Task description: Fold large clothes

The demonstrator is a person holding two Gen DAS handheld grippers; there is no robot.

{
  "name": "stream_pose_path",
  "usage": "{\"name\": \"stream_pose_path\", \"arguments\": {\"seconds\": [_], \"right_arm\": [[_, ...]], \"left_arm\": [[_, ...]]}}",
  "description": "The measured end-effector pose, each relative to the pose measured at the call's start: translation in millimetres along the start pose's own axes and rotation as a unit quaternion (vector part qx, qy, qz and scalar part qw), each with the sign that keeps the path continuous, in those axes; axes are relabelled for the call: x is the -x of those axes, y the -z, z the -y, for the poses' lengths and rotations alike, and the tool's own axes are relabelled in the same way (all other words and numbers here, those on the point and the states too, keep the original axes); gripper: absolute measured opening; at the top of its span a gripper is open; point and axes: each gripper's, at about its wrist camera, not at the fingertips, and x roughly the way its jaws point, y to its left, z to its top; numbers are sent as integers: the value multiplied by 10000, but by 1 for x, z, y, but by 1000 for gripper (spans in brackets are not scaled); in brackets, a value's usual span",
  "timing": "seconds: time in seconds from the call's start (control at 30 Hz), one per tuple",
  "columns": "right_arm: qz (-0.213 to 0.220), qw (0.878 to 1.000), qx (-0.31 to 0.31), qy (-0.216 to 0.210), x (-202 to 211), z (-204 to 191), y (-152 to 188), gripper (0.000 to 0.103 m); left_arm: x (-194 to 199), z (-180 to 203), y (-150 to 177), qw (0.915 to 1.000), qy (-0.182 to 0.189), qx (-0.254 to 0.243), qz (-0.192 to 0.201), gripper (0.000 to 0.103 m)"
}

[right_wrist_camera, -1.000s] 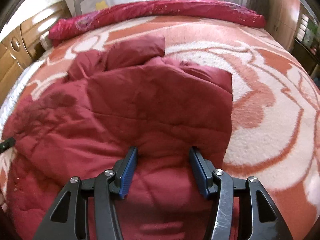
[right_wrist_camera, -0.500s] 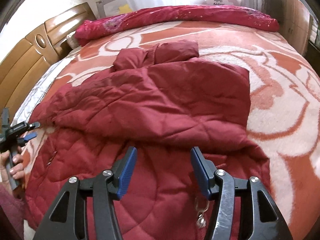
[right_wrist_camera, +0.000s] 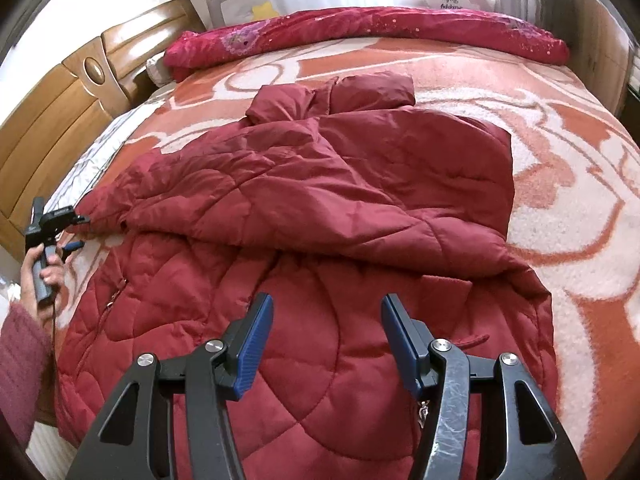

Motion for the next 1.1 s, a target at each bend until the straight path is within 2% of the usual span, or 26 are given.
{"name": "stream_pose_path", "arguments": {"seconds": [0.07, 0.2, 0.27, 0.3, 0.33, 0.4, 0.57, 0.67, 0.87, 1.0, 1.1], "right_arm": [[-4, 10000, 17, -3, 1, 0, 1, 57], [-19, 10000, 21, -3, 3, -1, 3, 57], [-4, 10000, 5, -16, 5, -1, 4, 57], [11, 10000, -3, -27, 6, -1, 5, 57], [21, 10000, -8, -33, 7, 0, 5, 57], [50, 10000, -22, -67, 9, 1, 4, 57], [91, 9998, -149, -113, 11, 8, 3, 57], [72, 9995, -253, -178, 9, 11, 3, 57], [96, 9985, -435, -318, 11, 16, 5, 57], [150, 9975, -577, -371, 15, 23, 5, 57], [167, 9960, -760, -438, 15, 31, 3, 57]], "left_arm": [[-5, -4, -9, 9998, 39, 170, 31, 69], [-11, -6, -25, 9994, -143, 281, 117, 67], [-6, -1, -22, 9991, -358, 106, 212, 45], [-5, 2, -23, 9990, -377, 47, 219, 28], [-3, 4, -21, 9992, -327, 10, 209, 17], [5, 7, -20, 9992, -276, -56, 271, 11], [51, 38, -2, 9951, 20, -715, 677, 8], [83, 68, 21, 9874, 327, -1254, 911, 8], [109, 126, 60, 9722, 943, -1928, 940, 8], [120, 160, 93, 9590, 1412, -2303, 863, 8], [122, 188, 118, 9481, 1557, -2658, 793, 8]]}}
